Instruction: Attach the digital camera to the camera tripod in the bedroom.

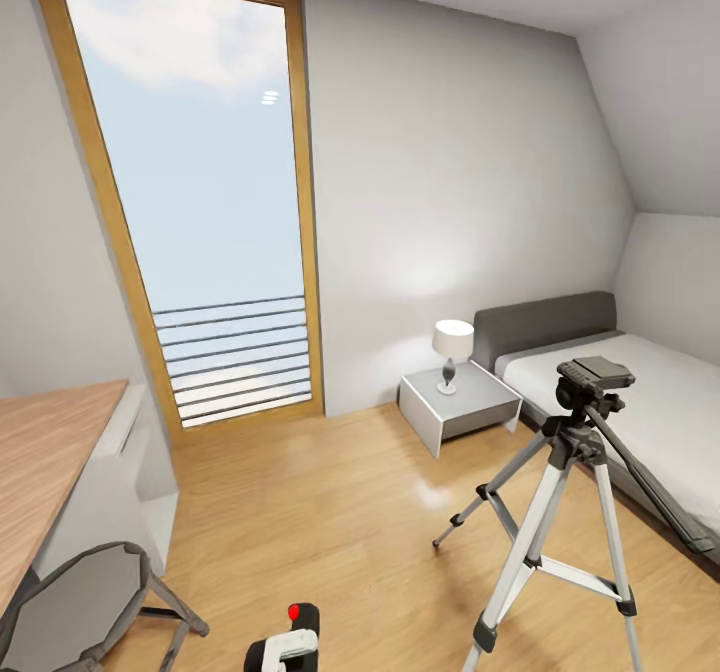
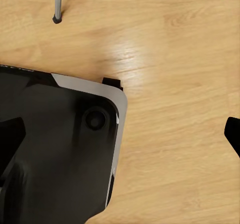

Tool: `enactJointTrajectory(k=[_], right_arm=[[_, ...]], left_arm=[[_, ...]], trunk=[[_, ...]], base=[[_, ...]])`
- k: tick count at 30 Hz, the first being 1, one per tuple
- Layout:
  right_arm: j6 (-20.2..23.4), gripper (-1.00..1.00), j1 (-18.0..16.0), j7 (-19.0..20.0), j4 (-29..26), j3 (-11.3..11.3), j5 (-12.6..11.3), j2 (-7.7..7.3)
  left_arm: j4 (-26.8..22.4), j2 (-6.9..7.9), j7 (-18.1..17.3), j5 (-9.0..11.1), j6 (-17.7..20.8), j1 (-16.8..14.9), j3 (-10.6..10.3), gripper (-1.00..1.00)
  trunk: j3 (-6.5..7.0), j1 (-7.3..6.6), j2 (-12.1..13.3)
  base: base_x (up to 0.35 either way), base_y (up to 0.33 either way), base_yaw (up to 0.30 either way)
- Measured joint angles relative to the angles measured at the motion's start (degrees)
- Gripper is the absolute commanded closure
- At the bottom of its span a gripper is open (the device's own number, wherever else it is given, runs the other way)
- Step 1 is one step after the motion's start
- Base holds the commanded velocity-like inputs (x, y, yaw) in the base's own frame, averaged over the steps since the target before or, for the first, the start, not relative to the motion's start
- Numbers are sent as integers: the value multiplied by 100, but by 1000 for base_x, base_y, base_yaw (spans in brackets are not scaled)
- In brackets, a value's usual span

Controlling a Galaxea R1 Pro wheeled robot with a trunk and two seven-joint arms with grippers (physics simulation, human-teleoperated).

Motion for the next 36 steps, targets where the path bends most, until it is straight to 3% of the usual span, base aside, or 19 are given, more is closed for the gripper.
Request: enactJointTrajectory(k=[4,10,29,36], right_arm=[[-2,-100,0,0,0,0,4,0],[-4,-100,0,0,0,0,3,0],[-1,-100,0,0,0,0,-3,0],[-3,-100,0,0,0,0,2,0]], left_arm=[[110,-2,3,19,0,0,315,100],[310,1,14,25,2,2,501,100],[516,-8,10,-40,0,-1,549,100],[519,1,-6,-50,-14,0,548,100]], trunk=[[0,0,0],[0,0,0],[0,0,0],[0,-3,-1]], base=[[0,0,0],[0,0,0],[2,0,0],[195,0,0]])
